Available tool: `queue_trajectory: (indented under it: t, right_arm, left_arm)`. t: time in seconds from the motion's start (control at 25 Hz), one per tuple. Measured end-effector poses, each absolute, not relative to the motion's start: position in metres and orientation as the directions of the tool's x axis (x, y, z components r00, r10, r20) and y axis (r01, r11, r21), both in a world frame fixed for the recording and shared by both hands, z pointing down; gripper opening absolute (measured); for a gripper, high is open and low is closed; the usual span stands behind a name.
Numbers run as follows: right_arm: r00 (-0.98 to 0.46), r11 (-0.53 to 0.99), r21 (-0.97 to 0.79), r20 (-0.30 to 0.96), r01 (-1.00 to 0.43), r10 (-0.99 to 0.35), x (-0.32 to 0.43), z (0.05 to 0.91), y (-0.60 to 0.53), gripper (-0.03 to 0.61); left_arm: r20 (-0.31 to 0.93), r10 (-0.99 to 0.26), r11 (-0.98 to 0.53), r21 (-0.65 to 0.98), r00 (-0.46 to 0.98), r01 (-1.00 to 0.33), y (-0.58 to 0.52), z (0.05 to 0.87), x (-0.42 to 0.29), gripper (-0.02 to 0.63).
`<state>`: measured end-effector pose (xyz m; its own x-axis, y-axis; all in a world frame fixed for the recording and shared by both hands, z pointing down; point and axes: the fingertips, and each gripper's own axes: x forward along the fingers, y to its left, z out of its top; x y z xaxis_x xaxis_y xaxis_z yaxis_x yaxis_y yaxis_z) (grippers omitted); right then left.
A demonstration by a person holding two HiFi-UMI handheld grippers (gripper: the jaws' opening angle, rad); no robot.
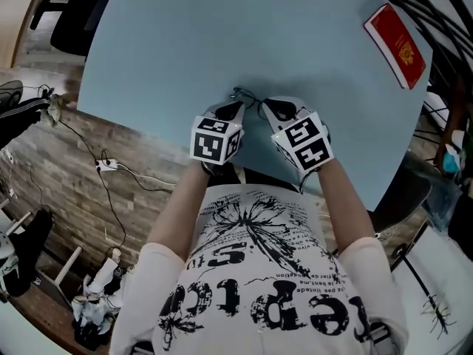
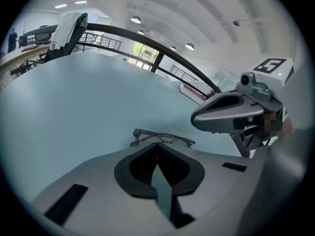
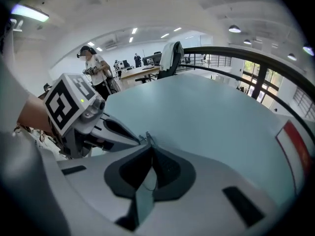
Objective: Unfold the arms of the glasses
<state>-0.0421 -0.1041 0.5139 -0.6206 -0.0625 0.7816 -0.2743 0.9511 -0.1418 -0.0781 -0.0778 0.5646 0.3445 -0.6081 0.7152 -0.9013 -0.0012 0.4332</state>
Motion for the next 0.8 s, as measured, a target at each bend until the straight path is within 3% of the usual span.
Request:
queue_trajectory:
  t: [0.4,0.8]
  right_arm:
    - [-0.489,0.981,-0.138,0.871,-0.139,0.053,-0.057,0.546,-0.095,0.066]
    - [-0.443,0.995,-0.093,0.894,-0.042,0.065,-0.075,0.553,-0.095,0.063]
  left_arm:
    - [0.735,-0.573,0.031,0.463,0.364,-0.886,-0.08,0.585,-0.08,0.018]
    - [0.724,-0.581,0.035,0.478,0.371,-0.878,-0.08,0.585,-0.081,0.017]
